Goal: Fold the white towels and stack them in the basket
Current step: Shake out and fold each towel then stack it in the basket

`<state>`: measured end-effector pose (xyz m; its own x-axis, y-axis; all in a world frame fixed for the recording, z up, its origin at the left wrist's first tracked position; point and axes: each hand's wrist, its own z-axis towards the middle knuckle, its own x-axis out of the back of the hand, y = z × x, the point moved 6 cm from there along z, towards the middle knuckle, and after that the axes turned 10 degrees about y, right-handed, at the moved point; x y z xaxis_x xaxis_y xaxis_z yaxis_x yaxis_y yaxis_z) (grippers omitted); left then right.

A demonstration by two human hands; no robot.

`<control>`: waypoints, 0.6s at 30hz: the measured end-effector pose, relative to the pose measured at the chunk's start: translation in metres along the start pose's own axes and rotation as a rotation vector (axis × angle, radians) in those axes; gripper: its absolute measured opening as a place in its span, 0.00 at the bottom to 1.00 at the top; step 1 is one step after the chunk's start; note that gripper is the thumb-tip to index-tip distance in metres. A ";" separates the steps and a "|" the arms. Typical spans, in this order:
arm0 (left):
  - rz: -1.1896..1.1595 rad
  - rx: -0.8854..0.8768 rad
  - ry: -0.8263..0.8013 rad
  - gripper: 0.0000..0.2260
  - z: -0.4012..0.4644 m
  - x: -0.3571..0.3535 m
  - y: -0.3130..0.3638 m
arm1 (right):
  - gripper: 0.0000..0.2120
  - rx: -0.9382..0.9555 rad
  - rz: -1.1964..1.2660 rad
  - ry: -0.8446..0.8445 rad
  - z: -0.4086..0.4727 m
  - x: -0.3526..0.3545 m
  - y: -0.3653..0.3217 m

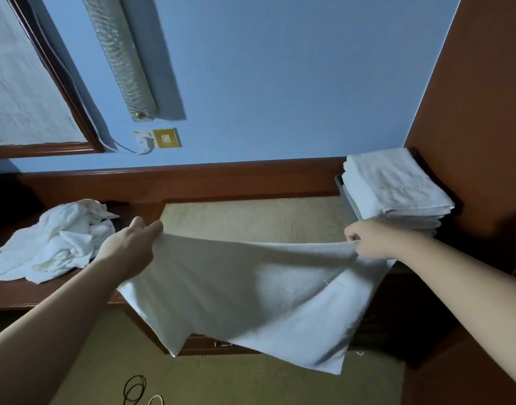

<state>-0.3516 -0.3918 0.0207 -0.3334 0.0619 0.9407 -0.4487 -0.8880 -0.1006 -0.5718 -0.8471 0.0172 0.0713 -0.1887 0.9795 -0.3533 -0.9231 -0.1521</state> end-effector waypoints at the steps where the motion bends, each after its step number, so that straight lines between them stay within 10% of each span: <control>1: 0.039 -0.009 -0.027 0.16 -0.001 -0.007 0.007 | 0.07 -0.017 -0.037 0.029 0.001 -0.002 -0.005; 7: -0.003 0.066 -0.014 0.02 0.005 -0.023 0.017 | 0.07 -0.119 -0.053 0.207 0.014 -0.022 0.000; 18: -0.660 0.344 -0.059 0.08 -0.028 -0.045 0.010 | 0.06 0.173 -0.104 0.257 0.004 -0.038 0.013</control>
<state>-0.3639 -0.3905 -0.0314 -0.0354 0.6155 0.7873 -0.2524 -0.7678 0.5889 -0.5755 -0.8527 -0.0222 -0.1472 -0.0202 0.9889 -0.1909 -0.9804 -0.0484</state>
